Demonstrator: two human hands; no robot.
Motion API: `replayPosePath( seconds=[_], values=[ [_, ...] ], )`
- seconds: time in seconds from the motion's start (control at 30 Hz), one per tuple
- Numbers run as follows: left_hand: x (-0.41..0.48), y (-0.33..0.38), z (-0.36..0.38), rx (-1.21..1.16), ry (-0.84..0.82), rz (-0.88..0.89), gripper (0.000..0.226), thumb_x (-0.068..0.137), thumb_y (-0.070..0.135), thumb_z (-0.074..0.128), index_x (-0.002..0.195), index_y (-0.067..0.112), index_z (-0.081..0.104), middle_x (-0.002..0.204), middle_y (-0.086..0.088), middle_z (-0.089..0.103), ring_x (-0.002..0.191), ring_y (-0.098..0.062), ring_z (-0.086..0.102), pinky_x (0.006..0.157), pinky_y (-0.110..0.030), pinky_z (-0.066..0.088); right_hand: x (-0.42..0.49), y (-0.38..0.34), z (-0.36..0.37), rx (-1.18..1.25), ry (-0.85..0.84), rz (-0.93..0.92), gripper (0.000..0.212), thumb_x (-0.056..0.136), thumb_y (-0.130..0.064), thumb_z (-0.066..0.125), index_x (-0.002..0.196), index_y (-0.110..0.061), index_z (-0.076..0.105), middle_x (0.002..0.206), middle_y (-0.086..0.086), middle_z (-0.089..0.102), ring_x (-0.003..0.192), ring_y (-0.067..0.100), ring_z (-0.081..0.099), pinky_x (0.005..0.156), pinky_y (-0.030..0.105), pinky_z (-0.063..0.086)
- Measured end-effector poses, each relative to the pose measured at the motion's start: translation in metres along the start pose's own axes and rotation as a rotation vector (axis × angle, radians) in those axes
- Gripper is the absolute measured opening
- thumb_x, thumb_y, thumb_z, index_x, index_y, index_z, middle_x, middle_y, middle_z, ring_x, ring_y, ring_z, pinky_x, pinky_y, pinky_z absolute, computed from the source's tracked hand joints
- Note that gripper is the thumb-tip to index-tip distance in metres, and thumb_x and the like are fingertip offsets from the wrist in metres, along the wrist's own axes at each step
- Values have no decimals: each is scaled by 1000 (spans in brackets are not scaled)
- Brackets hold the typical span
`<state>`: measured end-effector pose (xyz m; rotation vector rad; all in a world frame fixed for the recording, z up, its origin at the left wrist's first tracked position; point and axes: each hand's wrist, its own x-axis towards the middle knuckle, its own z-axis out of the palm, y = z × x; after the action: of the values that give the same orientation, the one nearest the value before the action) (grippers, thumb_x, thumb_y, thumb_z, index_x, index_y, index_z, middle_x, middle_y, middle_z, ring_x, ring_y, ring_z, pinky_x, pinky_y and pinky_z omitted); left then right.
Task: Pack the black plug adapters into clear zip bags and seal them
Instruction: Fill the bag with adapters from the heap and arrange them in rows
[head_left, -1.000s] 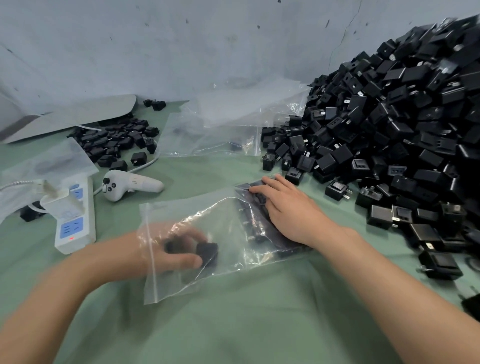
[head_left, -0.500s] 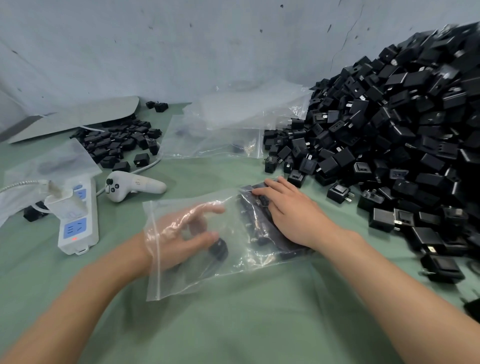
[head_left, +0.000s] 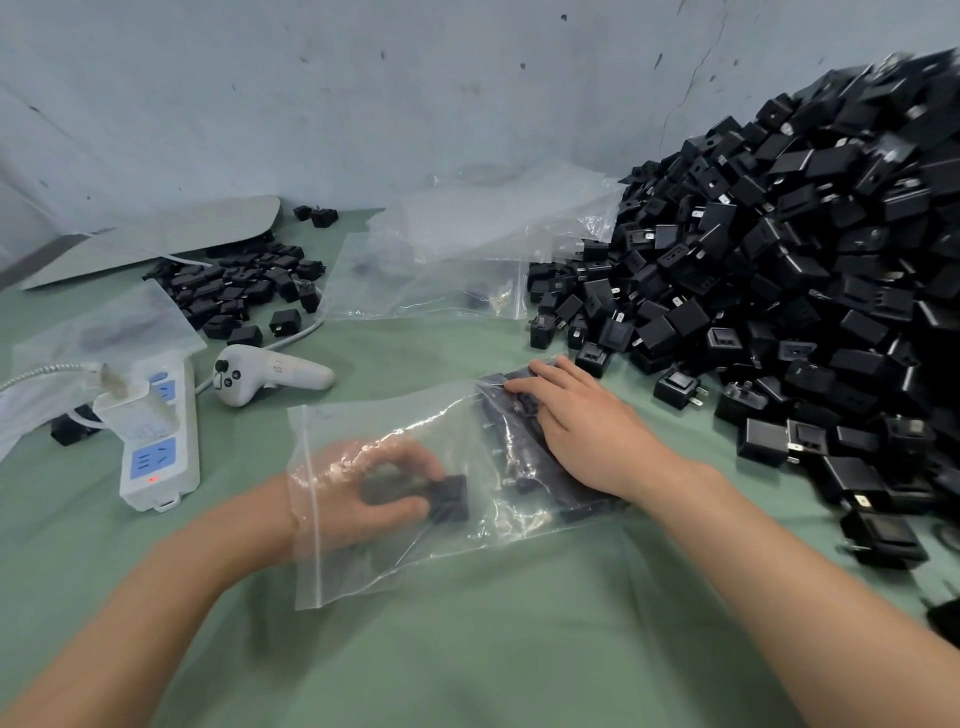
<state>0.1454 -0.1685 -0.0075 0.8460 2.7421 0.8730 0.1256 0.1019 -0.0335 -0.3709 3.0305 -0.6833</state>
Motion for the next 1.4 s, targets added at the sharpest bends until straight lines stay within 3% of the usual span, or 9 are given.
replayPosePath(
  seconds=[0.1,0.23,0.43,0.6,0.73,0.9,1.07,1.3,1.4],
  values=[
    [0,1,-2,-28,29,-48,29,85,23,77,102,44,66,99,35,66,99,11,60,81,-1,39,0,-1,-1,-2,3,-4,50,105,-21,26,150,-40,34,165,-10,18,154,14,3,123,36,9],
    [4,10,2,-52,-65,-70,27,88,21,75,106,39,69,91,38,65,94,9,62,84,-4,42,-1,-1,-1,1,14,-10,49,105,-20,27,150,-39,35,164,-10,20,153,12,5,122,35,10],
    [13,14,8,-212,-184,-166,28,88,17,74,107,37,71,98,21,72,99,-1,65,92,-11,46,-1,-1,-1,1,23,-11,49,105,-21,28,149,-39,36,164,-11,21,152,10,6,121,36,12],
    [18,13,7,-400,-266,-147,29,84,10,73,111,20,70,99,2,76,104,-18,68,100,-35,51,0,-1,0,4,11,-7,48,105,-22,27,150,-40,35,165,-9,19,154,13,3,122,35,9],
    [27,18,15,-340,-278,-48,21,90,4,70,104,19,75,95,0,73,86,-12,67,83,-28,56,0,0,0,1,9,-4,49,105,-22,27,150,-40,34,165,-9,18,154,15,3,122,36,9],
    [36,30,21,-204,-263,-41,9,91,27,72,84,32,70,71,19,65,64,4,58,62,-11,45,0,0,1,4,15,-2,49,105,-21,28,150,-40,35,165,-8,19,154,16,4,122,36,8],
    [37,42,26,-248,-183,-110,22,88,28,74,70,22,62,65,12,59,64,-3,53,65,-18,41,1,1,2,6,9,1,49,105,-22,27,150,-41,34,166,-8,18,154,16,3,123,37,8],
    [31,52,43,-431,-107,-261,27,84,32,77,91,10,64,84,-2,60,83,-16,55,74,-23,44,0,1,2,3,10,-2,49,105,-22,27,150,-39,35,165,-7,19,154,17,4,123,37,8],
    [32,41,25,3,-102,-167,18,92,45,64,87,28,60,78,17,54,75,3,51,70,-5,40,0,1,1,-1,20,-10,48,105,-22,28,150,-38,36,165,-7,21,154,16,5,123,36,9]
  ],
)
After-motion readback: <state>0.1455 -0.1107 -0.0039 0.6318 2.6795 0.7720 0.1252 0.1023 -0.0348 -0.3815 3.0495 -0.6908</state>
